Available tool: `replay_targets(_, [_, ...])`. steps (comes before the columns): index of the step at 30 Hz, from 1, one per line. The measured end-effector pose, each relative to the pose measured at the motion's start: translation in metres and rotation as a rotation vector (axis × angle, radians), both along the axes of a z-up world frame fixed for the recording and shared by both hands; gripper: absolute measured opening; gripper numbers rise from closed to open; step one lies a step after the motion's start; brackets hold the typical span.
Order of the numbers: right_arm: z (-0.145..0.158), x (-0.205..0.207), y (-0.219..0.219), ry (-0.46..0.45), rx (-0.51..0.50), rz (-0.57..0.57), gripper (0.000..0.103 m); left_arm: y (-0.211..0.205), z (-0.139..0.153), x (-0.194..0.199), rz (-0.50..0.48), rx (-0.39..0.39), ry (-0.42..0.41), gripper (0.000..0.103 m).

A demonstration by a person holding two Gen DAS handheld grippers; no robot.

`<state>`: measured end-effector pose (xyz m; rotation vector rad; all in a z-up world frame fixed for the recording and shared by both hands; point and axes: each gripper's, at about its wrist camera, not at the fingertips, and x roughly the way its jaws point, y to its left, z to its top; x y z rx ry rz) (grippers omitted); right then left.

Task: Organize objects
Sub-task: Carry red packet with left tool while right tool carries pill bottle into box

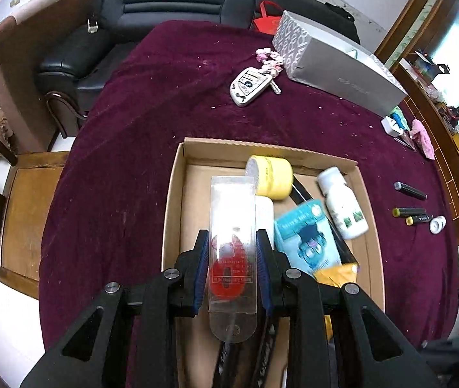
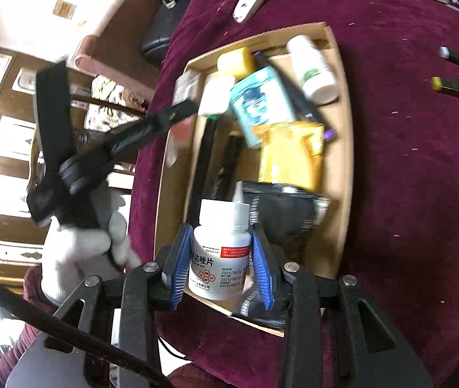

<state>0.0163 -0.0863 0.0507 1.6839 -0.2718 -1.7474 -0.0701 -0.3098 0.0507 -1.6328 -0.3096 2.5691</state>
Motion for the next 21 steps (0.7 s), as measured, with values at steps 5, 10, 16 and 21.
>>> replay_targets(5, [-0.016, 0.001, -0.020, -0.030, 0.016, 0.011, 0.034, -0.004, -0.010, -0.017, -0.005, 0.015, -0.033, 0.023])
replay_targets(10, [-0.025, 0.006, -0.033, -0.041, 0.030, 0.037, 0.034, -0.007, -0.016, -0.025, -0.008, 0.017, -0.044, 0.024])
replay_targets(16, [-0.034, 0.015, -0.047, -0.055, 0.038, 0.085, 0.034, -0.009, -0.018, -0.034, -0.006, -0.003, -0.046, 0.024])
replay_targets(21, [-0.041, 0.024, -0.061, -0.040, 0.061, 0.136, 0.034, -0.009, -0.017, -0.040, -0.005, -0.021, -0.039, 0.024])
